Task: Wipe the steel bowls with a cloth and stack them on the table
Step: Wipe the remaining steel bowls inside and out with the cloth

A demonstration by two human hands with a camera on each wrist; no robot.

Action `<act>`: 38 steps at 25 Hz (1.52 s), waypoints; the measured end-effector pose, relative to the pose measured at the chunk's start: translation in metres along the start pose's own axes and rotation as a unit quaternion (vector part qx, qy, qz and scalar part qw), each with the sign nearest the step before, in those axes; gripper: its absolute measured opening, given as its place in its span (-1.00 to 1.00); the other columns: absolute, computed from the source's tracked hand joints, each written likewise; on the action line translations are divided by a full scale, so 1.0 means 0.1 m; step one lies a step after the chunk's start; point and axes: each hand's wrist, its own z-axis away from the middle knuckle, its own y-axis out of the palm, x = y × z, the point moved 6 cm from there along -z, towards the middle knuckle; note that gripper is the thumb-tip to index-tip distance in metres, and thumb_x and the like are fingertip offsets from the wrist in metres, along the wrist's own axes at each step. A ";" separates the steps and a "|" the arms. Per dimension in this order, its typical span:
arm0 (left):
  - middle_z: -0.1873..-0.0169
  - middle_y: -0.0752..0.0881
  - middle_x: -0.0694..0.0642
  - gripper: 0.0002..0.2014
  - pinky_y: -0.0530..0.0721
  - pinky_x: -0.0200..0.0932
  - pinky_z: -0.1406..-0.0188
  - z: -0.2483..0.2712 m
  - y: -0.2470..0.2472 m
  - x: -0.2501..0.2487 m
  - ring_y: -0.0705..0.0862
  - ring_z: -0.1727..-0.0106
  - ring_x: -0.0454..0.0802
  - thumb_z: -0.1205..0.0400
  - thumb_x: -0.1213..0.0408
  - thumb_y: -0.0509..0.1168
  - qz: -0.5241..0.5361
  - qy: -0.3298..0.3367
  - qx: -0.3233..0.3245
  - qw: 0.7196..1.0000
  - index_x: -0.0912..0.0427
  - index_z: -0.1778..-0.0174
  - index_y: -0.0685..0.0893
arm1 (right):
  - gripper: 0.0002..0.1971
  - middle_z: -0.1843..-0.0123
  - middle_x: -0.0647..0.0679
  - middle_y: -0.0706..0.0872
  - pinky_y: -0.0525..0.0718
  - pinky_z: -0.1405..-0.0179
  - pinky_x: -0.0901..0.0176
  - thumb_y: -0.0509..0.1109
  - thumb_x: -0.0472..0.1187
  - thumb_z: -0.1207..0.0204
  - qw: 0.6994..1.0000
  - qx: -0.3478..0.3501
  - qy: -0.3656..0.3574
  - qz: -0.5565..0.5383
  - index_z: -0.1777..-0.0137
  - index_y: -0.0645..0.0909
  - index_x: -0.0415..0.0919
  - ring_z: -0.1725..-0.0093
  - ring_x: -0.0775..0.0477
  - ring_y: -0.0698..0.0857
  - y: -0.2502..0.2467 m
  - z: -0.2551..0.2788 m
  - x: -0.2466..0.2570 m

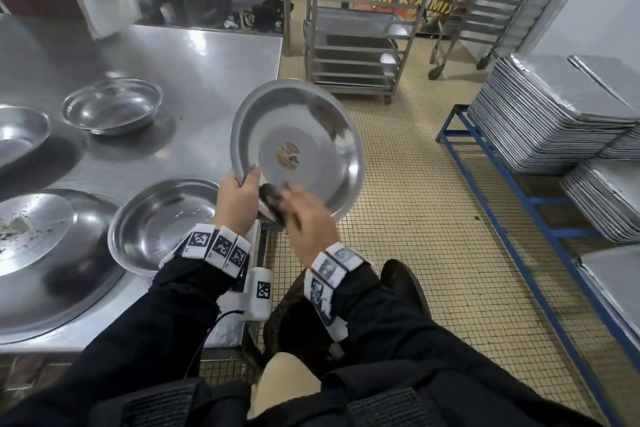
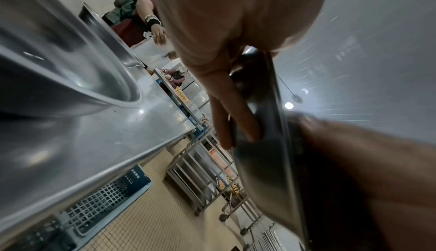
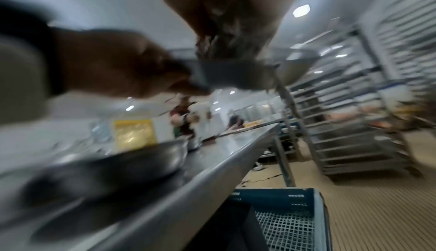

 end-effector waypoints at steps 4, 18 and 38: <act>0.35 0.59 -0.04 -0.81 0.48 -0.39 0.42 -0.01 -0.02 -0.17 0.57 0.33 -0.11 -0.76 0.15 0.15 -0.027 0.053 -0.014 0.998 0.18 -0.02 0.57 | -0.45 -0.64 0.03 0.25 0.05 -0.64 0.03 -0.18 0.10 -0.70 0.987 0.097 -0.002 0.131 -0.65 0.11 -0.02 -0.64 0.02 0.09 0.09 0.09 -0.21; 0.25 0.66 0.01 -0.78 0.53 -0.36 0.33 0.00 0.24 -0.33 0.62 0.25 -0.12 -0.76 0.14 0.15 -0.045 0.059 0.050 0.996 0.21 -0.05 0.61 | -0.46 -0.69 0.05 0.04 0.01 -0.62 -0.24 -0.16 0.07 -0.70 0.970 0.060 0.085 0.219 -0.67 -0.03 0.02 -0.66 0.02 -0.14 -0.26 0.12 -0.74; 0.03 0.69 0.03 -0.33 0.69 -0.28 0.11 -0.03 0.18 -0.14 0.78 0.11 -0.17 -0.61 0.39 0.34 -0.001 0.057 0.077 0.995 -0.02 -0.51 0.10 | -0.83 0.18 0.08 0.64 0.46 0.46 0.46 0.29 -0.14 -0.63 0.887 -0.231 0.374 -0.141 -0.11 0.47 -0.20 0.28 0.20 0.63 -0.88 -0.12 -1.12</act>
